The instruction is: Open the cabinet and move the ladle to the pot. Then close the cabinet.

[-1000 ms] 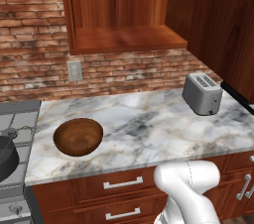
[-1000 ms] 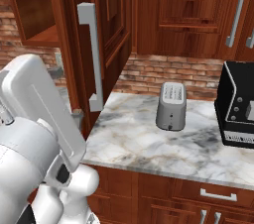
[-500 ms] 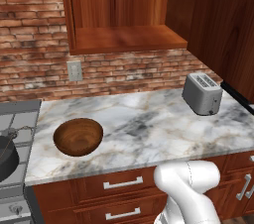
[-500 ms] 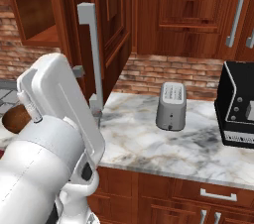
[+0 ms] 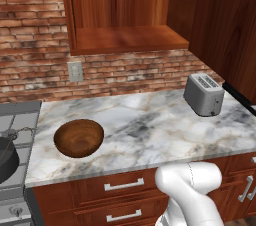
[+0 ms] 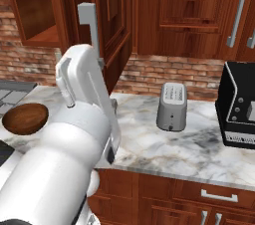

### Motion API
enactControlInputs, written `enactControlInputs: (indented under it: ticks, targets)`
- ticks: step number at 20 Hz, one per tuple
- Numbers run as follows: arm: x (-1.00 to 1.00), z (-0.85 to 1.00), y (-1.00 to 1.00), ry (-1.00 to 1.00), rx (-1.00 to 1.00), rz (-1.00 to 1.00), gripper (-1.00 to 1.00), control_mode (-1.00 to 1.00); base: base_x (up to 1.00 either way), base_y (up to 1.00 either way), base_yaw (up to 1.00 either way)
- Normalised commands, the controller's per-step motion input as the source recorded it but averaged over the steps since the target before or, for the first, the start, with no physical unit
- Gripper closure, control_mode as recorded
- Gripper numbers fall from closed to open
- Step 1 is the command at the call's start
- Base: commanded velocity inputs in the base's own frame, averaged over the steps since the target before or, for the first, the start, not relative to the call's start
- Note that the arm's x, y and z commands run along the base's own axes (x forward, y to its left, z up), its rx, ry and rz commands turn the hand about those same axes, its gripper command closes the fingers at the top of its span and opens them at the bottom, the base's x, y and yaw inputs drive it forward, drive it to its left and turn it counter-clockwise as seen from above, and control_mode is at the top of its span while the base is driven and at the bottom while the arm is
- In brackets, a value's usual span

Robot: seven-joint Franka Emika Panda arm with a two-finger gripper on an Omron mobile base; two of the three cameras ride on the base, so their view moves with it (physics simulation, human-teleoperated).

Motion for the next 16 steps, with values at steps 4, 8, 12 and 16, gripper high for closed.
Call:
enactControlInputs:
  ticks: [4,8,12,16]
  targets:
    - [0.35,0.0,-0.15,0.0,0.06,0.07,-1.0,-1.0,0.0,0.0,0.0]
    - [0.22,-0.07,-0.04,0.0,0.08,0.1,-1.0,-1.0,0.0,0.0,0.0]
    - [0.11,-0.13,0.0,0.0,0.07,0.16,-1.0,-1.0,0.0,0.0,0.0]
    - [0.0,-0.1,0.0,-0.01,0.06,0.17,-1.0,-1.0,0.0,0.0,0.0]
